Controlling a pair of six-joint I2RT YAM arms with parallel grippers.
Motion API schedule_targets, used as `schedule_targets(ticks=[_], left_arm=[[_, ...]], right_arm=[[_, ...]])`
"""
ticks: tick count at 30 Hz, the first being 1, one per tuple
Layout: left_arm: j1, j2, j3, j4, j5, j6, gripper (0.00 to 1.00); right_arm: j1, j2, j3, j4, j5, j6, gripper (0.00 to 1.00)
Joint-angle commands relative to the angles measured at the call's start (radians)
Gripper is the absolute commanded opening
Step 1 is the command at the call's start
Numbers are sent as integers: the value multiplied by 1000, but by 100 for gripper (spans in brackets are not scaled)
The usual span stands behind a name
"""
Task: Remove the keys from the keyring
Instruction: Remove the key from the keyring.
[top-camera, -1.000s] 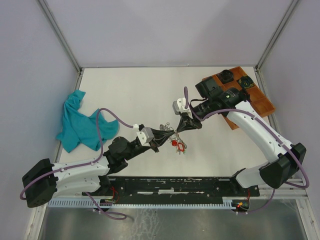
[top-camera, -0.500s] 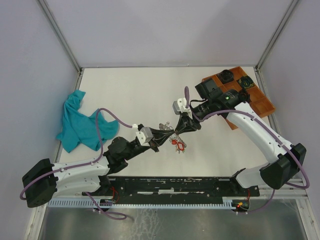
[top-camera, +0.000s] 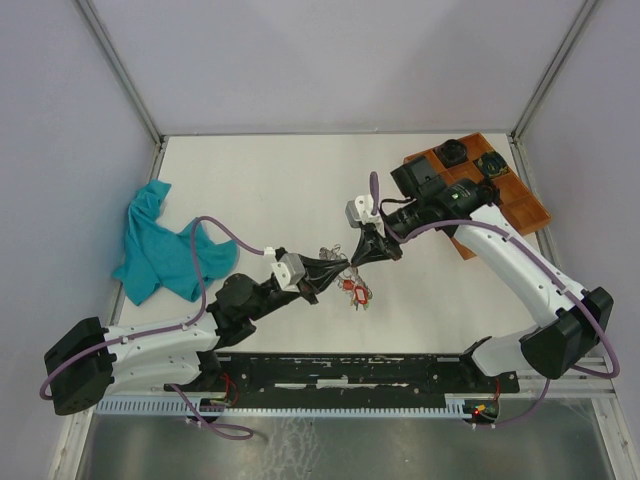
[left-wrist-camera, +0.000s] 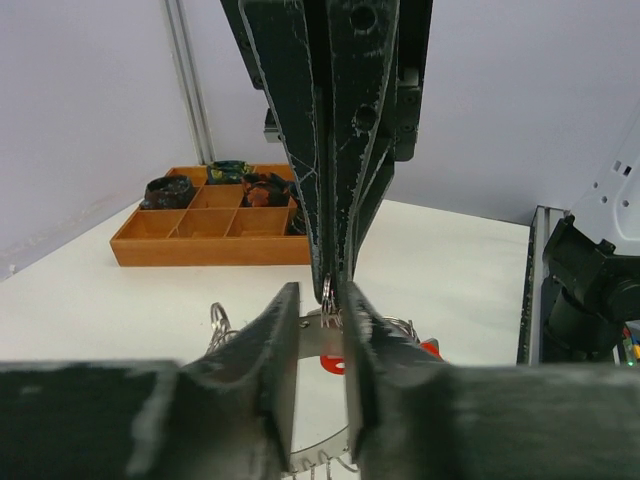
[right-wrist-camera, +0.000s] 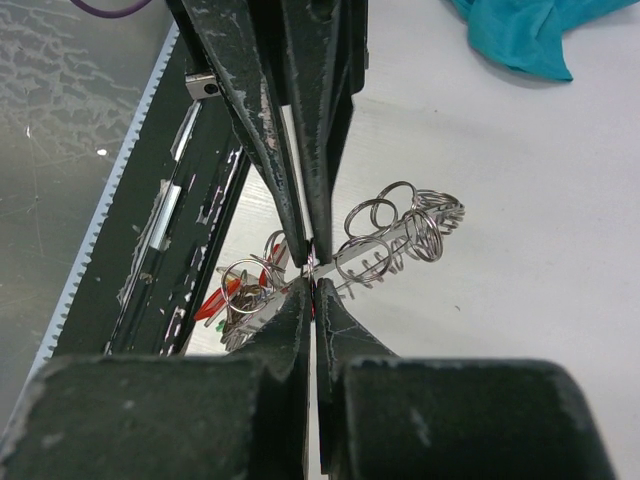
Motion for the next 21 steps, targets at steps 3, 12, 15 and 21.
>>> schedule_targets(ticks=[3, 12, 15, 21], left_arm=[[6, -126, 42, -137, -12, 7, 45], [8, -96, 161, -369, 50, -13, 53], [8, -54, 158, -279, 63, -48, 49], [8, 13, 172, -190, 96, -88, 37]], right_arm=[[22, -18, 111, -141, 137, -119, 1], [101, 25, 238, -263, 305, -171, 1], [111, 43, 264, -292, 312, -176, 1], [120, 44, 256, -286, 319, -168, 1]])
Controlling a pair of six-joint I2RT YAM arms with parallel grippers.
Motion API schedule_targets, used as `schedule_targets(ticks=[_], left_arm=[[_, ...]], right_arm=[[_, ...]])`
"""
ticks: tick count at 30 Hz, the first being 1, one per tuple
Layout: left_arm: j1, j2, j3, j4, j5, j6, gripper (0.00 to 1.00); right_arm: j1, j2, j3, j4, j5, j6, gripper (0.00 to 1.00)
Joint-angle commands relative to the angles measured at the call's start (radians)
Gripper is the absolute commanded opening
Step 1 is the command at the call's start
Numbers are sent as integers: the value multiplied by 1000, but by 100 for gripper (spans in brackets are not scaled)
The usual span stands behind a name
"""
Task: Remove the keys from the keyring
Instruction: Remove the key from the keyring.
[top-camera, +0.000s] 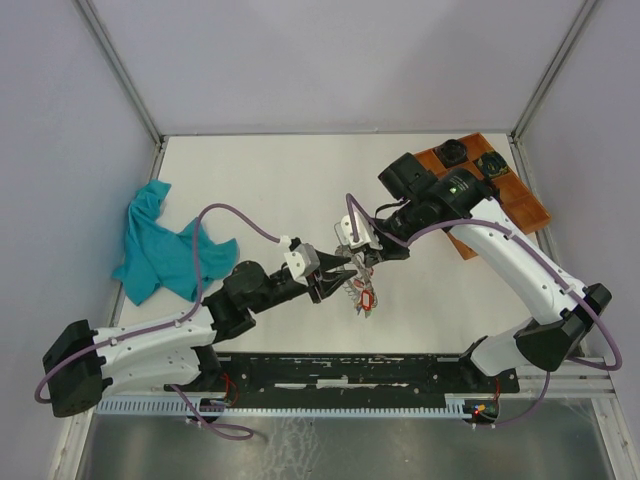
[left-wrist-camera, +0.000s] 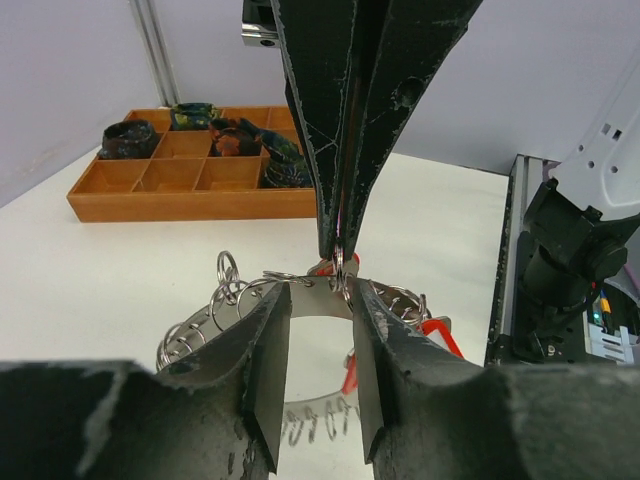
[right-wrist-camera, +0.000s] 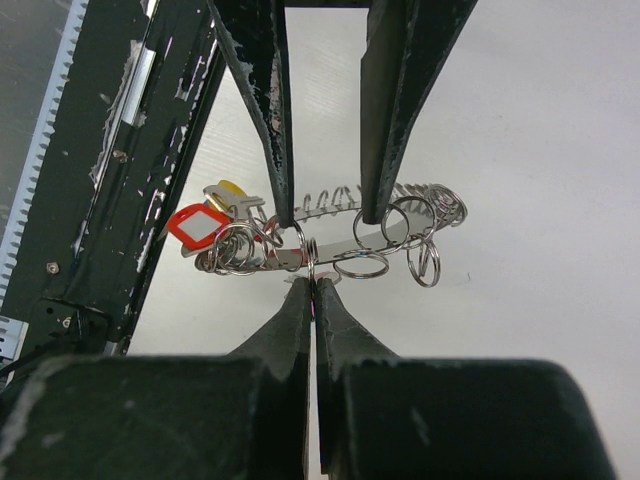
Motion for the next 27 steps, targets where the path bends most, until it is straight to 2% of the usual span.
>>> schedule_targets(ticks=[1, 6, 16, 20, 27], left_arm=[[3, 33, 51, 107, 46, -63, 37], [3, 59, 67, 108, 30, -64, 29], [3, 105, 89, 119, 17, -69, 27], [3, 118, 105, 76, 17, -54, 21], [3, 108, 114, -10, -12, -17, 17]], right_arm=[[8, -10, 35, 1, -1, -13, 1], [10, -16, 27, 4, -9, -13, 1], [10, -20, 24, 4, -25, -11, 1], [10, -19, 31, -1, -29, -9, 1], [10, -16, 42, -11, -37, -9, 1]])
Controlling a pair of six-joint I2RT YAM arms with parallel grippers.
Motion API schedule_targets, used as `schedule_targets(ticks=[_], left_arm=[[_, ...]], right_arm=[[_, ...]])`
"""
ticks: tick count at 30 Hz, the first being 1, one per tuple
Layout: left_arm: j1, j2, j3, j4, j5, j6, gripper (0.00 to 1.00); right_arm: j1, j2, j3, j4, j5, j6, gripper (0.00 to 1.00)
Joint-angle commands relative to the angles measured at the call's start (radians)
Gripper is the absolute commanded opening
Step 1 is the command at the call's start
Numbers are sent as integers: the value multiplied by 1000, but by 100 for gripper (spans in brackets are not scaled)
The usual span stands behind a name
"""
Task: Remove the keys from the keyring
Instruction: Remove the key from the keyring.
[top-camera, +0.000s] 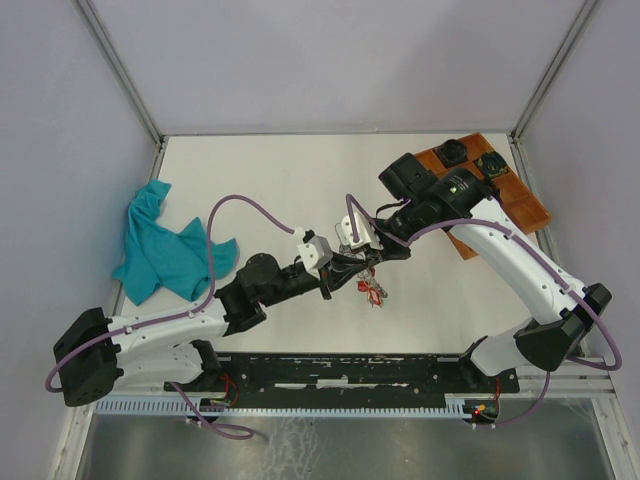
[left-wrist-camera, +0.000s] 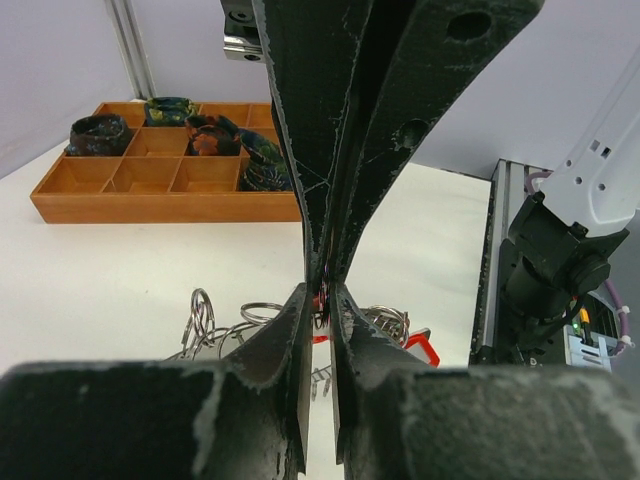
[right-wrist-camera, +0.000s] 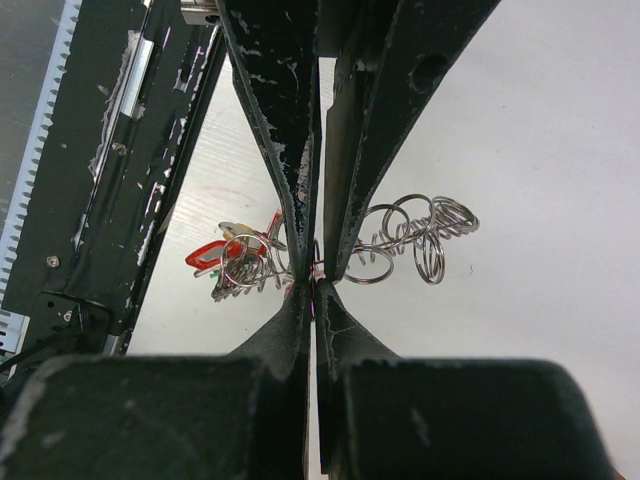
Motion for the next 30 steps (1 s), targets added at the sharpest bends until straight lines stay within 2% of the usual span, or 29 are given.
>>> schedule_targets(ticks=[1, 3, 6, 11, 14, 21, 24, 30], left_arm=[[3, -11, 47, -46, -34, 28, 17], [3, -14, 49, -60, -38, 35, 15], [5, -13, 55, -74, -30, 44, 3], [4, -29, 44, -58, -13, 42, 3], [5, -65, 14, -17, -25, 38, 3], [5, -109, -28, 36, -44, 29, 3], [5, -119, -44, 60, -51, 26, 3], [6, -129, -53, 84, -45, 24, 3]], right_arm=[[7, -16, 44, -3, -51, -6, 1], [7, -16, 45, -5, -54, -6, 1], [9, -16, 45, -8, -63, -4, 1], [5, -13, 42, -3, -81, 11, 2], [-12, -15, 41, 0, -102, 30, 21], [-84, -13, 32, -2, -189, 42, 41], [-119, -15, 10, 17, -234, 57, 45], [-136, -38, -116, 204, -302, 181, 47]])
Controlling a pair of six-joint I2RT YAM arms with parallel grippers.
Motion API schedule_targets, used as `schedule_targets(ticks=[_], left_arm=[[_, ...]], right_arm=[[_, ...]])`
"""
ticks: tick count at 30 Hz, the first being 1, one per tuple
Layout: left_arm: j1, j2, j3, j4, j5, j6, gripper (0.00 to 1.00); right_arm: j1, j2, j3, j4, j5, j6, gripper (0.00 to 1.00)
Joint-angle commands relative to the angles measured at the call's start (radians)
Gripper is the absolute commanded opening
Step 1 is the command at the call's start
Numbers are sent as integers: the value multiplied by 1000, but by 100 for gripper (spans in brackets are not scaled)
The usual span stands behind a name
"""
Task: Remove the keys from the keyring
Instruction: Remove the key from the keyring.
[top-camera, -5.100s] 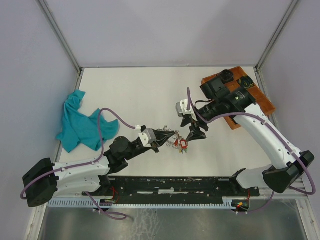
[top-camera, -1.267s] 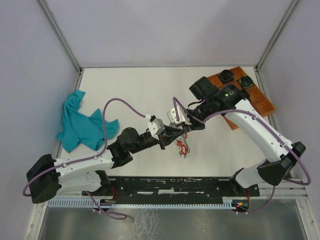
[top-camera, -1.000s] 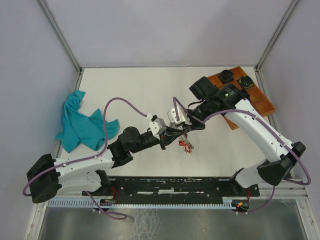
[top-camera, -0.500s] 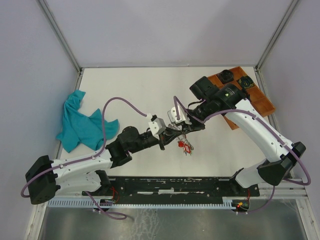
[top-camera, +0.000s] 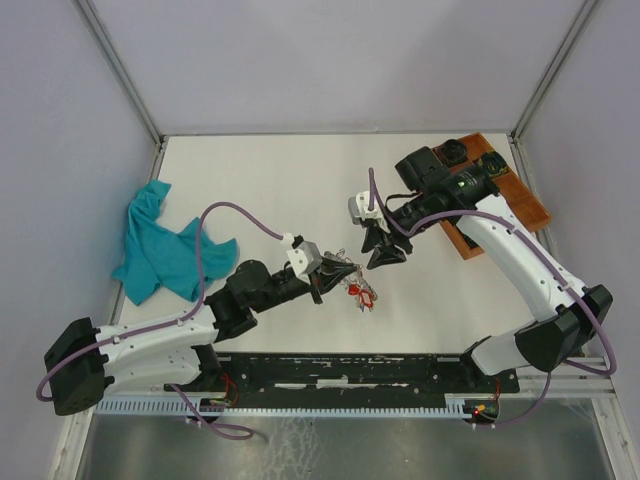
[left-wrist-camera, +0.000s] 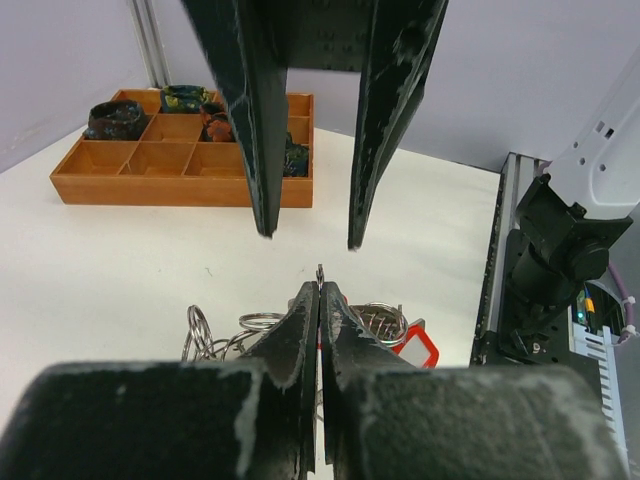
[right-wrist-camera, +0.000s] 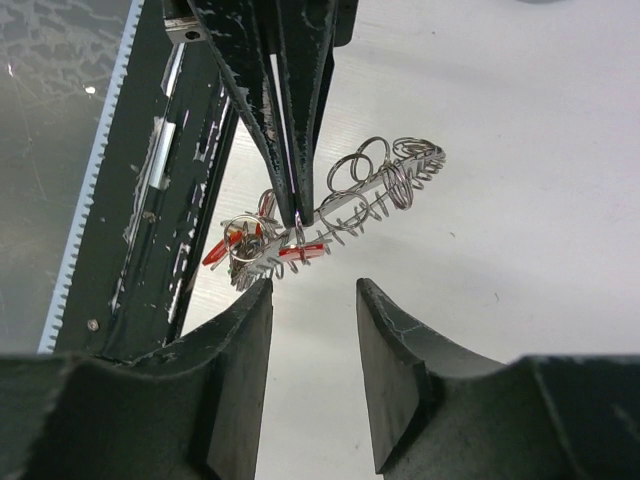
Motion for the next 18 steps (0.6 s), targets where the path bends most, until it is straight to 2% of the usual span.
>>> schedule_targets(ticks=[1, 12, 18], left_arm=[[4, -36, 5, 129, -14, 23, 3], [5, -41, 1, 143, -11, 21, 3], [5, -44, 1, 142, -19, 21, 3]], right_arm=[[-4, -23, -56, 132, -89, 88, 47], [-4, -1, -50, 111, -115, 79, 32], [-4, 17, -30, 56, -117, 29, 18]])
